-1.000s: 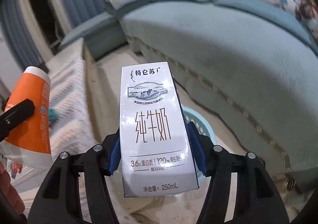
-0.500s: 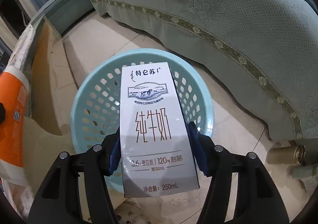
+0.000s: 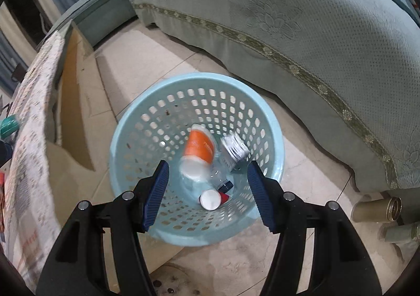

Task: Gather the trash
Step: 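Grasp the red plastic bag with the left tool while the right tool grasps another milk carton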

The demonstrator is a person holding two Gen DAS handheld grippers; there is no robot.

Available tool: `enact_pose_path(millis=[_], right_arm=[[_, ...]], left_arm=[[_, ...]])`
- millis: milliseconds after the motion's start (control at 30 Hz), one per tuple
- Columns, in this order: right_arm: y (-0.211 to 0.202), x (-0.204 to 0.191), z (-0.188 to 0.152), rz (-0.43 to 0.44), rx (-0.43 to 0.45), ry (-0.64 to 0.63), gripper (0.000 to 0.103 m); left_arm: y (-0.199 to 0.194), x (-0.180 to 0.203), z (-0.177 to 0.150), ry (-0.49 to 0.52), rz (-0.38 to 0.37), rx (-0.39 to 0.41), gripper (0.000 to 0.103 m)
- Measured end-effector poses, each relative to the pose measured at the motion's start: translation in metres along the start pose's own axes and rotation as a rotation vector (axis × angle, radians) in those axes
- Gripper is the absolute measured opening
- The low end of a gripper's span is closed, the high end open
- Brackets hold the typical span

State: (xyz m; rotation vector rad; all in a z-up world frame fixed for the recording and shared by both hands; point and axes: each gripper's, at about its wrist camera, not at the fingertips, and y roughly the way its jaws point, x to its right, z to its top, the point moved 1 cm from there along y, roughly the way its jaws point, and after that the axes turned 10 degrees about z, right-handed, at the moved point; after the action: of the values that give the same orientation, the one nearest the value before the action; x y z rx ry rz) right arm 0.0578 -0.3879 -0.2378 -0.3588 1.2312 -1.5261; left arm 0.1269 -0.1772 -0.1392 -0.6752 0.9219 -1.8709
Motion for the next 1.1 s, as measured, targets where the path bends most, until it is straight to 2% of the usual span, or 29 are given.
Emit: enact_pose_path(millis=[133, 367, 533, 667, 733, 800, 833, 967, 1100], right_arm=[[-0.022, -0.021, -0.002, 0.03, 0.033, -0.048, 0.058], [-0.073, -0.087, -0.003, 0.135, 0.121, -0.197, 0.058], [-0.095, -0.143, -0.009, 0.225, 0.16, -0.317, 0.058], [-0.099, -0.188, -0.013, 0.289, 0.168, -0.404, 0.058], [-0.095, -0.21, -0.013, 0.316, 0.163, -0.44, 0.058], [-0.088, -0.236, -0.01, 0.344, 0.159, -0.483, 0.058], [-0.086, -0.244, -0.009, 0.352, 0.158, -0.496, 0.058], [-0.064, -0.292, 0.0, 0.431, 0.116, -0.551, 0.058], [-0.041, -0.319, -0.009, 0.432, 0.081, -0.616, 0.058]], left_arm=[[-0.025, -0.015, -0.005, -0.033, -0.001, 0.026, 0.069], [-0.094, -0.059, -0.013, -0.114, 0.042, 0.127, 0.069], [-0.141, -0.11, -0.027, -0.213, 0.132, 0.203, 0.069], [-0.164, -0.164, -0.042, -0.339, 0.246, 0.228, 0.069], [-0.167, -0.187, -0.048, -0.402, 0.289, 0.225, 0.071], [-0.162, -0.216, -0.051, -0.486, 0.361, 0.219, 0.078], [-0.154, -0.231, -0.051, -0.535, 0.387, 0.194, 0.079], [-0.126, -0.259, -0.052, -0.632, 0.368, 0.091, 0.079], [-0.11, -0.264, -0.058, -0.663, 0.345, 0.055, 0.079]])
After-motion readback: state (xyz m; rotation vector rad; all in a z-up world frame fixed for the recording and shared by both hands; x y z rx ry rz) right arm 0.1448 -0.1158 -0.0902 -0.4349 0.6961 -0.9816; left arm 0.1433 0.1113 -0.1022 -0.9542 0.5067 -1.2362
